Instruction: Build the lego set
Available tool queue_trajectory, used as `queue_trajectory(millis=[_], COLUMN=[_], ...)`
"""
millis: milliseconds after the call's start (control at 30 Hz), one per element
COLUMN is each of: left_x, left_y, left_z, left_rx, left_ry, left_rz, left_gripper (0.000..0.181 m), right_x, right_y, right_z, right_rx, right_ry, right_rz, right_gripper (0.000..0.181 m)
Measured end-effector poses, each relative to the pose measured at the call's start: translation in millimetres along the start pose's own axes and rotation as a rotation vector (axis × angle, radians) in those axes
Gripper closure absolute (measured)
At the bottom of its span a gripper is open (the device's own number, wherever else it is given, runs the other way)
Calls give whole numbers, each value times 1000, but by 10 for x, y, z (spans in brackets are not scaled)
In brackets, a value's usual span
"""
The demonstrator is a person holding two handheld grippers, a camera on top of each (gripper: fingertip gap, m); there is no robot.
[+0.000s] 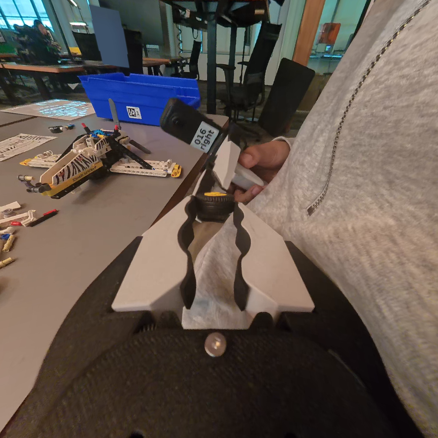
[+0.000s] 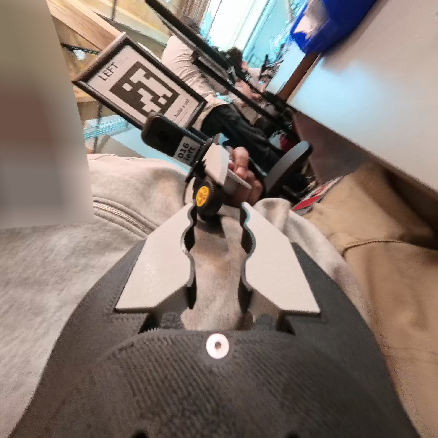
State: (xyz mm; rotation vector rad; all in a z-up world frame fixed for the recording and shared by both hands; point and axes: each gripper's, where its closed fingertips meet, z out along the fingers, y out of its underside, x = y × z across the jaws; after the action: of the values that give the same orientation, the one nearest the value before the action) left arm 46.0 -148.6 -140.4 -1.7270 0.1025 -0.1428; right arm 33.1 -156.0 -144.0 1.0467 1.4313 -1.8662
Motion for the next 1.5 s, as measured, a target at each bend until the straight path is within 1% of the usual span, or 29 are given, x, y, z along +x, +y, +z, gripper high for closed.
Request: queue_trajectory(millis=[67,133,200,267,333,367,400,433,467,500,600,633,700,767,833,900,933,1000,1233,1400,1500], left_x=[6,-20,-39,-75,-113,-129,-128,-141,-144,-131,-100,-110,-180,-186,-164,-135,-120,-108,-119,-174,-199], left_y=[-2,17,50,33,-5,-19,-40,-42,-37,-33,28,31,105,154,159,163,151,111,121,202,249], left_z=[11,6,0,-25,-67,-86,-111,-125,-135,-142,-105,-103,-79,-69,-48,-28,-29,-49,-86,-55,-42], left_rx=[9,5,-13,15,70,98,128,151,165,170,119,116,86,70,65,52,54,73,76,27,14], left_ry=[12,8,16,48,129,180,239,270,288,302,286,277,216,203,216,227,236,252,255,154,129], left_rz=[-16,-47,-110,-247,-462,-570,-660,-725,-757,-765,-741,-738,-750,-751,-760,-751,-746,-737,-751,-737,-760], left_gripper=[152,152,149,142,143,146,153,158,168,180,180,175,148,145,146,151,155,170,171,171,172], right_x=[-72,-50,-9,29,41,39,39,40,40,42,41,46,41,29,19,6,14,38,71,168,223], right_y=[3,-12,-23,-51,-56,-59,-60,-58,-51,-44,-39,-46,-53,-67,-89,-107,-109,-94,-56,-29,-3], right_z=[51,57,41,11,-6,-10,-12,-12,-11,-8,-7,-11,-13,-12,-6,1,4,10,27,-3,-15], right_rx=[10,25,29,32,11,0,-9,-17,-26,-32,-26,-18,-4,18,46,72,80,78,59,64,52], right_ry=[-73,-75,-36,29,94,122,146,165,178,186,189,187,168,145,123,98,95,100,124,233,297], right_rz=[30,31,-17,-99,-205,-252,-293,-326,-351,-367,-383,-377,-353,-329,-302,-273,-262,-257,-257,-304,-335], right_gripper=[163,163,166,167,167,167,168,169,169,169,170,170,170,170,170,170,170,169,170,170,169])
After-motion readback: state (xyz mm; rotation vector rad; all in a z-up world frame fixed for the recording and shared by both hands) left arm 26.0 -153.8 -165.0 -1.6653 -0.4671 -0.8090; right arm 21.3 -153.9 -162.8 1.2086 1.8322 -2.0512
